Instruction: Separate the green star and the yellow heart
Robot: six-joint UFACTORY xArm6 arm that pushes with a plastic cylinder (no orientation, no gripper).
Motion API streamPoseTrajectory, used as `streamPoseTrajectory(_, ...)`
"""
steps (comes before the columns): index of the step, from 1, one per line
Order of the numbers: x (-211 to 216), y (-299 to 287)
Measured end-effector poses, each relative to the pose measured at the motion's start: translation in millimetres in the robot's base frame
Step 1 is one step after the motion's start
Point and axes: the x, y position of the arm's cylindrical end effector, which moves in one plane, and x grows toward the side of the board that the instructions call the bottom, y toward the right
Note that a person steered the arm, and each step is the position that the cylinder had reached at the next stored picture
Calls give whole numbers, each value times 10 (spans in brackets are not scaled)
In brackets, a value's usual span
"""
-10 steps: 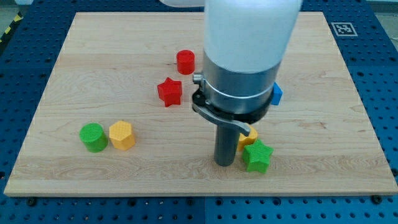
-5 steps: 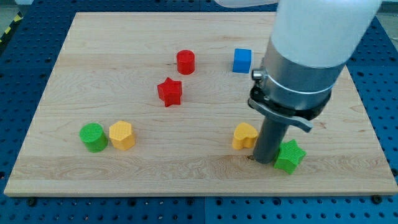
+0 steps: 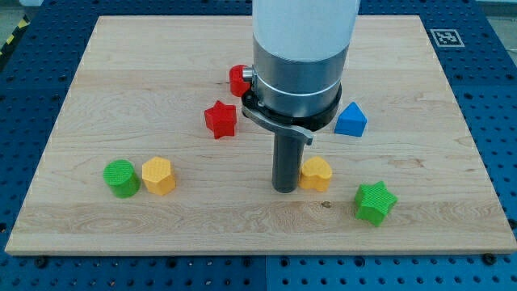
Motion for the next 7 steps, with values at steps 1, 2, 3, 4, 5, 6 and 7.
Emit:
streamPoseTrajectory(1, 93, 51)
streamPoseTrajectory(2, 156, 100)
streamPoseTrajectory(3, 141, 234)
streamPoseTrajectory(4, 138, 389)
streamPoseTrajectory(5, 138, 515)
streamPoseTrajectory(6, 83, 673)
streamPoseTrajectory(7, 29, 728)
